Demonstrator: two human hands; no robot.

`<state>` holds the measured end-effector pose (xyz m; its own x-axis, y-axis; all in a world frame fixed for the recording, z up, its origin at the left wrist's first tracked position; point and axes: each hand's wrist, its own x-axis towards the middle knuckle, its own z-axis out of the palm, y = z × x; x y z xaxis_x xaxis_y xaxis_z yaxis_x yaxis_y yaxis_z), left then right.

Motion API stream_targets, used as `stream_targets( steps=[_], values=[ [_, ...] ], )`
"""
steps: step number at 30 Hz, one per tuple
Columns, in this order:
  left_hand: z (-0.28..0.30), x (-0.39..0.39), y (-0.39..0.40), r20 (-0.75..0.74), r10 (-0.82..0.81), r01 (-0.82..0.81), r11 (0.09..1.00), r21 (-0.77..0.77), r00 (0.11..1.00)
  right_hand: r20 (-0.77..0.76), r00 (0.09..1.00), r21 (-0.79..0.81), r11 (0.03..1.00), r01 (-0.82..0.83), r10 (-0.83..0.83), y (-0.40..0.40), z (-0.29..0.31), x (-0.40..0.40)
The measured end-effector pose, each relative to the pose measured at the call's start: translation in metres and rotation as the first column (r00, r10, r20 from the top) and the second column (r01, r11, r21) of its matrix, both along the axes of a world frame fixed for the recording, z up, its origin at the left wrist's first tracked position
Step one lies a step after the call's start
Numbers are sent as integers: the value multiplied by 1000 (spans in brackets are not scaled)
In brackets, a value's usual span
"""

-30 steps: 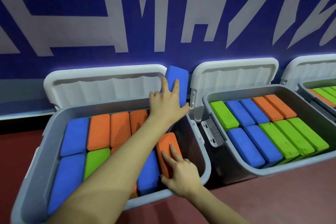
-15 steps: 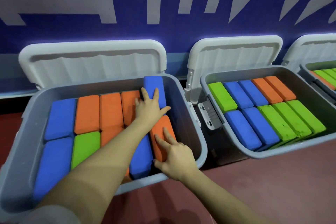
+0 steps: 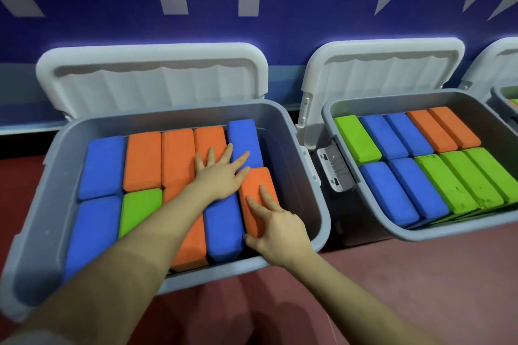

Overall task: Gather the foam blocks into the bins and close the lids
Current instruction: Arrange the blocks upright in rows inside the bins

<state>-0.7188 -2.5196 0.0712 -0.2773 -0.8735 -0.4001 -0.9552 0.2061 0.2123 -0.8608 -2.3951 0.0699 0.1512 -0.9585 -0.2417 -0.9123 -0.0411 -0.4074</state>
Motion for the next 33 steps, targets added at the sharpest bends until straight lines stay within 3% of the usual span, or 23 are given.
stream_targets(
  steps=[7,11,14,17,23,33],
  values=[
    [-7,20,26,-39,-13,13,1000,-10,999,-36,999,38,999,-2,4,3,5,-2],
    [-7,25,21,-60,-14,9,996,-91,998,-102,994,-192,980,-54,35,-7,11,2],
    [-12,31,21,-47,65,-72,984,-164,997,-70,997,-319,947,-47,26,-35,6,7],
    [-21,33,24,6,83,-81,985,-152,997,-33,999,-294,955,-37,29,-69,-4,10],
    [-38,35,29,72,46,-19,942,-335,996,-75,991,-211,970,-123,110,-103,-22,11],
    [-45,32,26,85,36,-3,934,-356,996,-186,973,-189,967,-169,133,-101,-36,13]
  ],
)
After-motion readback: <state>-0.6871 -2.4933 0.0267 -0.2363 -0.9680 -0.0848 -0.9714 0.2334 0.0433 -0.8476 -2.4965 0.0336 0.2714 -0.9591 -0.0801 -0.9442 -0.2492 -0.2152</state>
